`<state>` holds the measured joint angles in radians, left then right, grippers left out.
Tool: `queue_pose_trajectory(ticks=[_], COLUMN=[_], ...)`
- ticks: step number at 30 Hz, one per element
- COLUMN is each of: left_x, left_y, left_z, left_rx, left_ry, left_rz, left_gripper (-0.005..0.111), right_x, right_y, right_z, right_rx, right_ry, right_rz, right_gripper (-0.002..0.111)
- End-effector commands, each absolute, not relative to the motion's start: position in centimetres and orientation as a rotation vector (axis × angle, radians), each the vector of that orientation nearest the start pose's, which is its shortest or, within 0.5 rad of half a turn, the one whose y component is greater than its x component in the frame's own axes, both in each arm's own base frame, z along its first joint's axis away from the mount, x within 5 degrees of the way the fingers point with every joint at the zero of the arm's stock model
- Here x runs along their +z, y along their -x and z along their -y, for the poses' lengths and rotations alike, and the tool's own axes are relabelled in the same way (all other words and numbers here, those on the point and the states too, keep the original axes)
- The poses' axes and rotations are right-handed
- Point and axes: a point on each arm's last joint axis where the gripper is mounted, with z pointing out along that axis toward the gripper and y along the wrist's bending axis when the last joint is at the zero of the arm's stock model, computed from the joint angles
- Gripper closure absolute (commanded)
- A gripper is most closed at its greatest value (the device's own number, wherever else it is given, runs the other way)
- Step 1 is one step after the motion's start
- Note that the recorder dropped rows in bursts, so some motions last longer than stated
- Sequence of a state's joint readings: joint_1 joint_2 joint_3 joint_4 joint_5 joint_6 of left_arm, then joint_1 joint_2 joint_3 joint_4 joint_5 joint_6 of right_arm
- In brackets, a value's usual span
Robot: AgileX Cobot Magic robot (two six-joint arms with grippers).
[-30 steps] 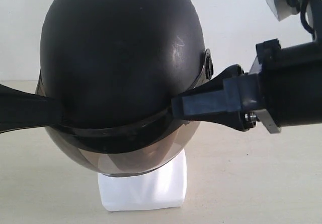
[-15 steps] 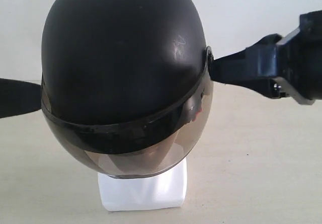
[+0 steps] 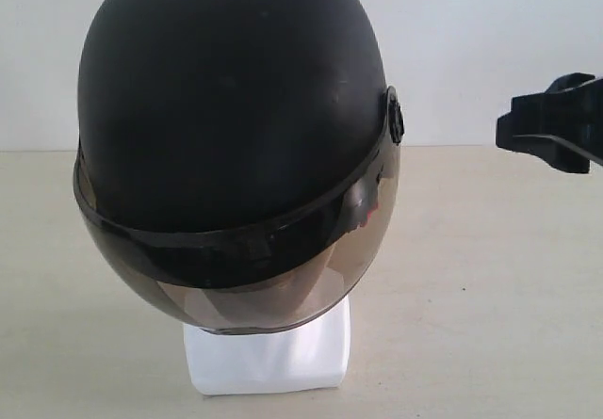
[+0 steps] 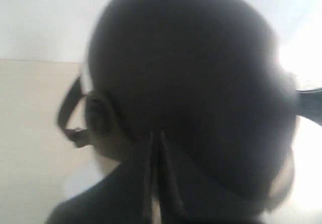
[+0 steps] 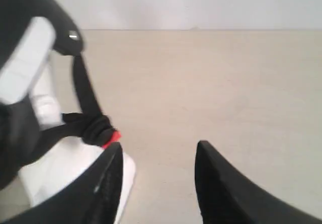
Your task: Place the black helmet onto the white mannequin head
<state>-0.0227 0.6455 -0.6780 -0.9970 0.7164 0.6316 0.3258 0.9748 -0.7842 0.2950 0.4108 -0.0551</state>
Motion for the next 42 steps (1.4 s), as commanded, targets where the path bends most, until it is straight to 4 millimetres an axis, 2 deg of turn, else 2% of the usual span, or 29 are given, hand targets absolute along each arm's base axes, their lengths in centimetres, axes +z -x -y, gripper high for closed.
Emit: queue_pose_trajectory(ticks=[1, 3, 4, 5, 7, 12, 18, 23, 25, 32, 35, 42], left_x=[34.1, 32.8, 31.8, 31.4, 30.4, 29.1, 28.9, 28.7, 28.6, 29.1, 29.4, 29.7], left_y=[-14.0, -16.6, -18.5, -19.2, -21.7, -24.2, -24.7, -25.0, -25.0, -24.6, -24.4, -24.2], left_z=[3.5, 3.6, 3.9, 4.0, 4.4, 5.0, 5.0, 5.5, 5.9, 6.6, 7.0, 7.3], left_rx=[-0.526, -0.533, -0.548, -0.555, -0.603, -0.672, -0.67, -0.73, -0.813, -0.933, -1.001, -1.05], left_ry=[-0.029, -0.008, -0.036, -0.051, -0.082, -0.114, -0.137, -0.161, -0.165, -0.208, -0.231, -0.247], left_rz=[-1.947, -2.023, -2.075, -2.096, -2.123, -2.181, -2.183, -2.179, -2.168, -2.131, -2.107, -2.092], left_gripper=[0.102, 0.102, 0.102, 0.102, 0.102, 0.102, 0.102, 0.102, 0.102, 0.102, 0.102, 0.102], right_x=[31.8, 32.6, 33.5, 33.9, 34.9, 34.9, 37.0, 37.4, 37.2, 36.7, 35.9, 35.2], right_y=[-21.8, -22.4, -22.4, -22.5, -22.7, -22.2, -19.7, -18.5, -18.4, -18.7, -19.4, -20.2], right_z=[-7.3, -8.6, -9.3, -9.5, -9.9, -11.9, -12.2, -12.2, -12.3, -12.6, -12.9, -13.0], right_rx=[0.44, 0.54, 0.565, 0.562, 0.593, 0.687, 0.802, 0.888, 0.902, 0.906, 0.897, 0.85], right_ry=[0.13, 0.192, 0.26, 0.272, 0.241, 0.266, 0.272, 0.268, 0.287, 0.295, 0.298, 0.297], right_rz=[-2.093, -2.076, -2.027, -2.001, -1.962, -1.958, -1.888, -1.915, -1.939, -1.965, -2.006, -2.016], right_gripper=[0.064, 0.072, 0.081, 0.084, 0.085, 0.085, 0.085, 0.085, 0.085, 0.085, 0.085, 0.085])
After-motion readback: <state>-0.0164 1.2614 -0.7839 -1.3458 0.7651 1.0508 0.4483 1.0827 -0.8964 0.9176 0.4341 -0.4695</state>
